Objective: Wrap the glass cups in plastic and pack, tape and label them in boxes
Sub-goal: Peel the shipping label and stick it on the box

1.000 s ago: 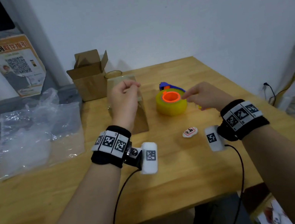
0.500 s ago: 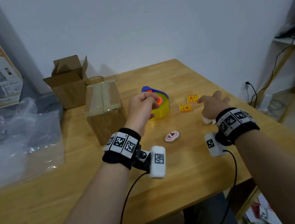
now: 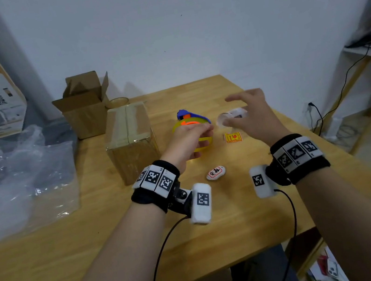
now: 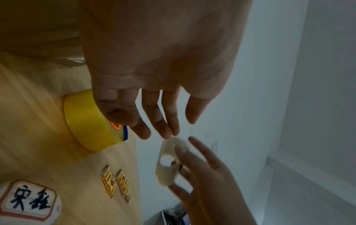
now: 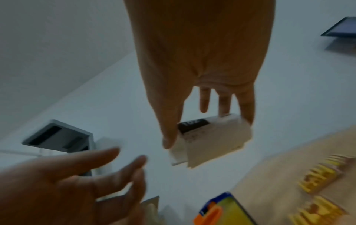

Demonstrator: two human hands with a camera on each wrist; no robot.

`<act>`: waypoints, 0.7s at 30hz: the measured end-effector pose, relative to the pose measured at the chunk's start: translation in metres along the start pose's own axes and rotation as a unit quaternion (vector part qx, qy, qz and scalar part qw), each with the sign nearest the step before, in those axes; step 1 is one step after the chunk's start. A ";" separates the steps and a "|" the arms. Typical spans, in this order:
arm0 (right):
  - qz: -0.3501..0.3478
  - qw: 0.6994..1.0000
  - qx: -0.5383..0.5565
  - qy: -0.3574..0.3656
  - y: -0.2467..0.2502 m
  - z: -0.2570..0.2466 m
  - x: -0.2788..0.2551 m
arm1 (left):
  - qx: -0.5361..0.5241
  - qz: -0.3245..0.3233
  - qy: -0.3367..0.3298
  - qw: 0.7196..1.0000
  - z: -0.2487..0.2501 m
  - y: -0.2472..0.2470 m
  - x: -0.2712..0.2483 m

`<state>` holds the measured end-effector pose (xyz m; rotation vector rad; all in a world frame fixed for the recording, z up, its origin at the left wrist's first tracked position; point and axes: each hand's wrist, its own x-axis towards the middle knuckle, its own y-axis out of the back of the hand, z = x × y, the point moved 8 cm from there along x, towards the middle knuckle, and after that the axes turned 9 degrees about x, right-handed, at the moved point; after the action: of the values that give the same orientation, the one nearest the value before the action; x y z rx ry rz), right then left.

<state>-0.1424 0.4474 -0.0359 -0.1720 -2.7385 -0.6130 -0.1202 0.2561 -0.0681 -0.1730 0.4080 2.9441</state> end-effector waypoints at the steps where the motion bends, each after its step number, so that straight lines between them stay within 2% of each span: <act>1: -0.017 0.999 0.013 0.040 -0.008 -0.014 -0.001 | -0.001 -0.005 0.004 1.000 0.001 -0.001 0.000; 4: -0.051 0.989 0.034 0.134 -0.027 -0.043 -0.007 | -0.028 0.013 0.005 0.999 0.004 0.002 0.003; 7: -0.054 0.980 0.036 0.186 -0.036 -0.051 -0.012 | -0.091 0.079 0.004 0.993 0.000 0.016 0.007; 10: -0.068 0.979 0.029 0.190 -0.042 -0.047 -0.014 | -0.123 0.116 -0.013 0.986 -0.006 0.025 0.011; 13: -0.065 0.984 0.017 0.168 -0.039 -0.040 -0.012 | -0.101 0.134 -0.025 0.985 -0.008 0.028 0.013; 15: -0.046 0.989 0.002 0.141 -0.031 -0.031 -0.008 | -0.093 0.148 -0.027 0.984 -0.009 0.030 0.015; 17: -0.006 0.997 -0.025 0.078 -0.018 -0.012 -0.003 | -0.097 0.168 -0.018 0.981 -0.012 0.035 0.018; 19: 0.026 0.996 -0.075 -0.041 -0.001 0.016 0.000 | -0.097 0.179 -0.013 0.979 -0.014 0.039 0.019; 21: 0.013 0.977 -0.138 -0.164 0.009 0.045 -0.006 | -0.083 0.179 -0.015 0.980 -0.014 0.041 0.020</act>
<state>-0.1482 0.4743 -0.0726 -0.4060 -2.9415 -1.0420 -0.1454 0.2163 -0.0738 -0.0817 0.2069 3.3316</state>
